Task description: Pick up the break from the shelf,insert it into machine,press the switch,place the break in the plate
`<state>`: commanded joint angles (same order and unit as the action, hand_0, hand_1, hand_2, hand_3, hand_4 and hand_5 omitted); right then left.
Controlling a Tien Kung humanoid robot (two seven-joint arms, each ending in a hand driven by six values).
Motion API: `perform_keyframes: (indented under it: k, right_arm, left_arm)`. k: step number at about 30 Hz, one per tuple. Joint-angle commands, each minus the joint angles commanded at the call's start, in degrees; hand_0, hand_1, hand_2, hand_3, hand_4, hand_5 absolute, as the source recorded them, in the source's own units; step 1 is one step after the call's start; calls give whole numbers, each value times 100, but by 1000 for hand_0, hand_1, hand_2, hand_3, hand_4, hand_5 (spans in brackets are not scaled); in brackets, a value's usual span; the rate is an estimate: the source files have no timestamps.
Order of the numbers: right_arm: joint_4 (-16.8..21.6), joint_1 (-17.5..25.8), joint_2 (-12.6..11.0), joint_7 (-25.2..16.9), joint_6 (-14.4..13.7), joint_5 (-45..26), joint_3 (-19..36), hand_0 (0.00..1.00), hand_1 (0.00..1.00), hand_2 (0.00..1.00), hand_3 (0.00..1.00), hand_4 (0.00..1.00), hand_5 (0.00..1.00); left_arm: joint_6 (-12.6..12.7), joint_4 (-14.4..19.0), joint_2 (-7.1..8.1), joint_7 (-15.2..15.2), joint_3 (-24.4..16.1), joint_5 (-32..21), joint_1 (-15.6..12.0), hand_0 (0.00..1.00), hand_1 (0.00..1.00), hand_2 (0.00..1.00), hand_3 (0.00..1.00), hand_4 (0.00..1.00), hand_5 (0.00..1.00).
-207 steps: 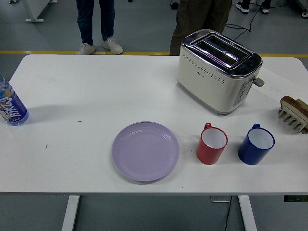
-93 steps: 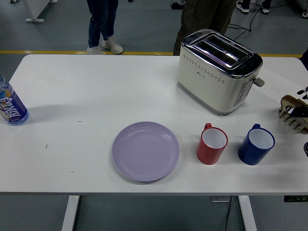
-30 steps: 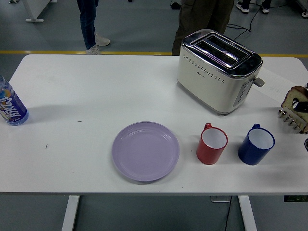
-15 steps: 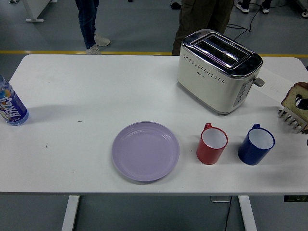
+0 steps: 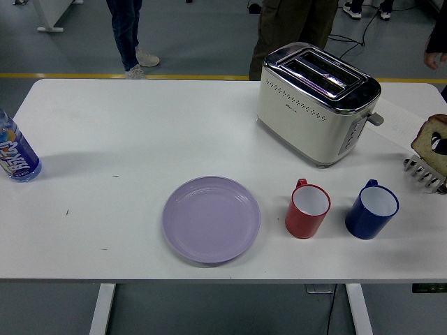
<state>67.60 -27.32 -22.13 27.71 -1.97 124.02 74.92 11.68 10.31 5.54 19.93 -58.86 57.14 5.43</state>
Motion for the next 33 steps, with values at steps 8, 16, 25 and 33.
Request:
perform_keyframes:
  k: [8, 16, 25, 33]
  right_arm:
    - [162, -7, -58, 26, 23, -18, 42, 190, 265, 459, 484, 571, 82]
    - [225, -30, -106, 41, 46, -21, 69, 187, 262, 459, 484, 571, 81]
    - [308, -58, -206, 58, 82, -58, 84, 182, 259, 458, 482, 571, 77]
    - [496, -92, -378, 123, 218, -244, 54, 180, 259, 457, 482, 572, 75]
  left_arm:
    - [3, 0, 7, -4, 18, -29, 12, 631, 497, 488, 546, 335, 811]
    - [1, 0, 8, -1, 21, -27, 21, 631, 494, 489, 545, 334, 811]
    - [2, 0, 15, -8, 38, -48, 37, 631, 496, 488, 546, 333, 813]
    - [4, 0, 20, -12, 43, -65, 44, 631, 496, 488, 545, 332, 813]
